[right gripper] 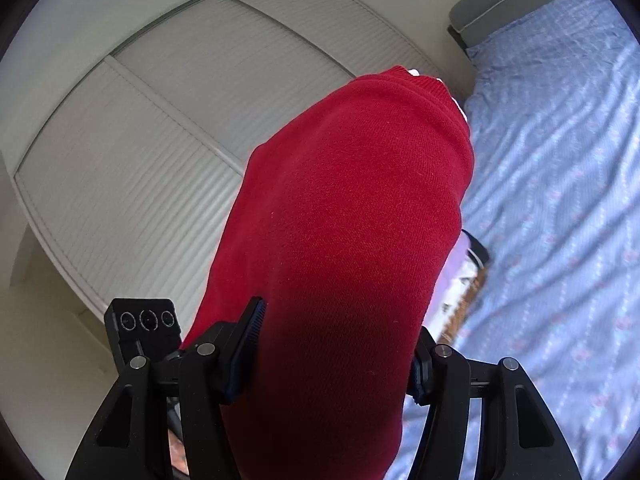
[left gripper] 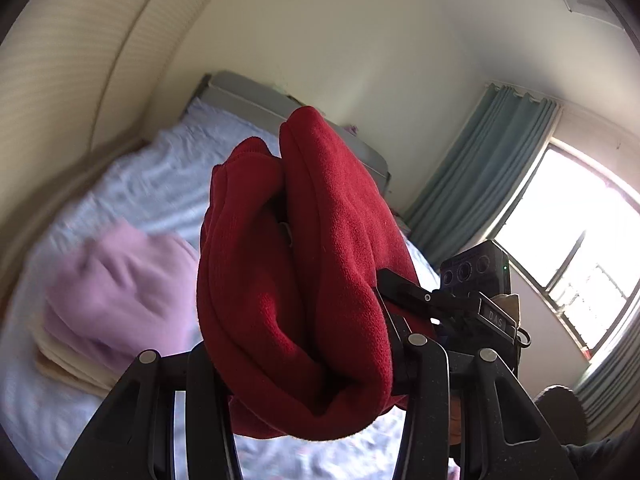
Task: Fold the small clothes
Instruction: 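Lift the red bundle with both tools and carry it toward the clothes stack, then lower the red bundle with both tools onto the lilac folded clothes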
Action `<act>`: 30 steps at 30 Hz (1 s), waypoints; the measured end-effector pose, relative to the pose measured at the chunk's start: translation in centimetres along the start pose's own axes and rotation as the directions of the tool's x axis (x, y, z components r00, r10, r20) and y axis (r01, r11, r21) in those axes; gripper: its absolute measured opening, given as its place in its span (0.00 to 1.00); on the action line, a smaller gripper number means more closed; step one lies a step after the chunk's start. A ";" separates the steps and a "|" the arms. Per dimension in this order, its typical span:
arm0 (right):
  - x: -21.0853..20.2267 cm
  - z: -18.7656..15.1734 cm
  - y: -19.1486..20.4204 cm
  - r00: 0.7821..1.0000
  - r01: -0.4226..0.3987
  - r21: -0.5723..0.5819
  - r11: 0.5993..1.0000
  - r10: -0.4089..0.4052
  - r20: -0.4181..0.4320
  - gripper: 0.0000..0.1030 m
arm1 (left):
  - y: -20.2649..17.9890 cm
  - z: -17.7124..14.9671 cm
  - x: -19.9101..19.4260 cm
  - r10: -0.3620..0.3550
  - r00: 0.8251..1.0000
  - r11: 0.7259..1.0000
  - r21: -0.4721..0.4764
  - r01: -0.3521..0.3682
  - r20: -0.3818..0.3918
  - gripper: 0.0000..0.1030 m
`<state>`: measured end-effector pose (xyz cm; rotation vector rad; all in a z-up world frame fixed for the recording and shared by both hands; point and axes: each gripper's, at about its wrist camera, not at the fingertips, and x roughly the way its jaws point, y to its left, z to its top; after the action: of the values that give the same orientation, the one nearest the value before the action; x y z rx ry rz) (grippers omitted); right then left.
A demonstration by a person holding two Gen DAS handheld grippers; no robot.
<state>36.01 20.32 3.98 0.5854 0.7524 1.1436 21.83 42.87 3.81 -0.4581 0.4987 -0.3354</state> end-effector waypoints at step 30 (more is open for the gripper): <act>19.5 1.2 -6.5 0.960 0.263 0.082 0.961 -0.252 -0.118 0.89 | 19.2 0.3 5.2 0.177 0.982 0.976 -0.113 -0.184 -0.070 0.81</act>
<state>45.08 36.68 -4.49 0.4930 0.9516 0.9054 30.09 57.11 -7.46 -0.5150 0.6162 -0.1445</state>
